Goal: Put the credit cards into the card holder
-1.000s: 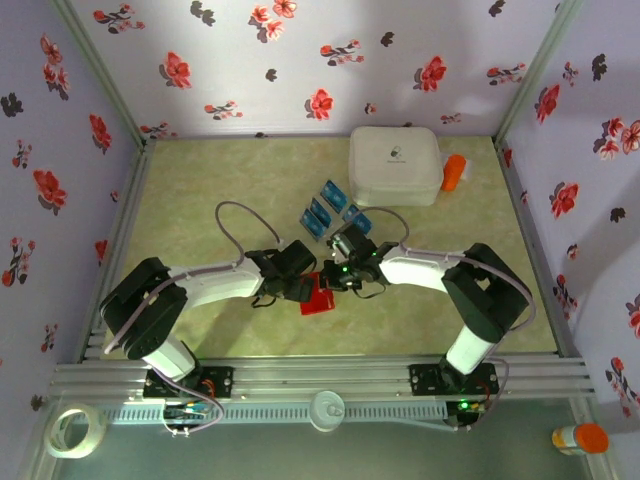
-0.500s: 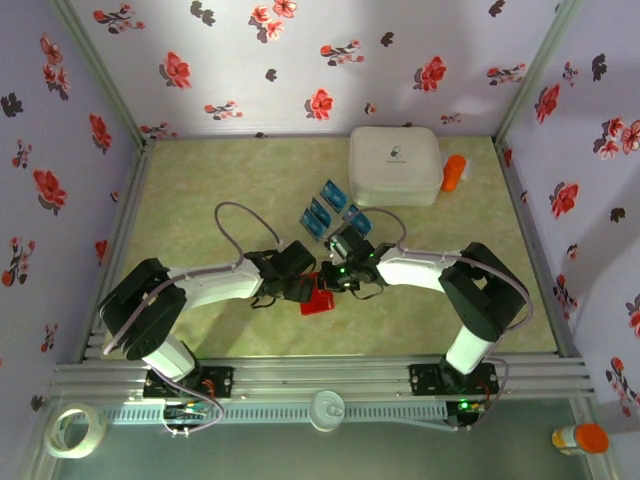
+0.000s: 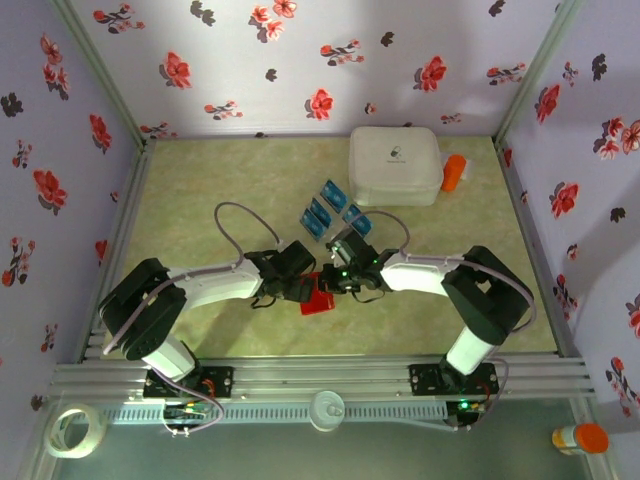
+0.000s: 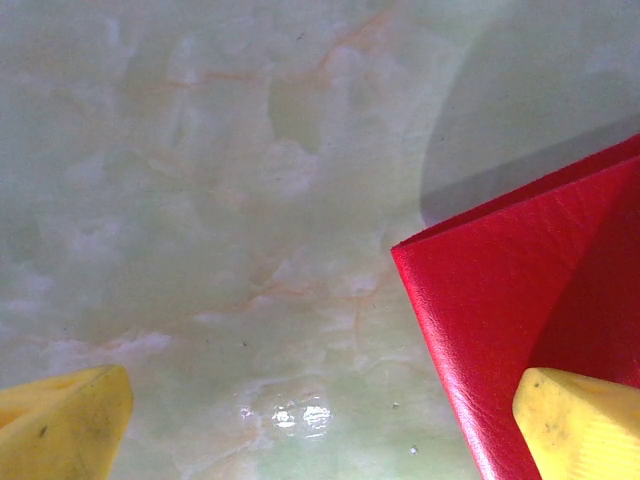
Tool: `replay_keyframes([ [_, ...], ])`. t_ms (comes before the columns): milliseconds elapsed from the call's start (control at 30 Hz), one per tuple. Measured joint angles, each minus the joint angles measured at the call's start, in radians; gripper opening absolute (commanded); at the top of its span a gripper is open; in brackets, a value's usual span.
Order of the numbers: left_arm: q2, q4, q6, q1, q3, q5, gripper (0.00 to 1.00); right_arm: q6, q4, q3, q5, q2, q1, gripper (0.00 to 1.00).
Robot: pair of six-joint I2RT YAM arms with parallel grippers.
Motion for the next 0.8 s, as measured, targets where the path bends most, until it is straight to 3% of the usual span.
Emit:
replay_keyframes([
  [800,0.0,0.0,-0.001,0.0,0.0,0.0,1.0,-0.037,0.039,-0.043,0.128,-0.036,0.07,0.0],
])
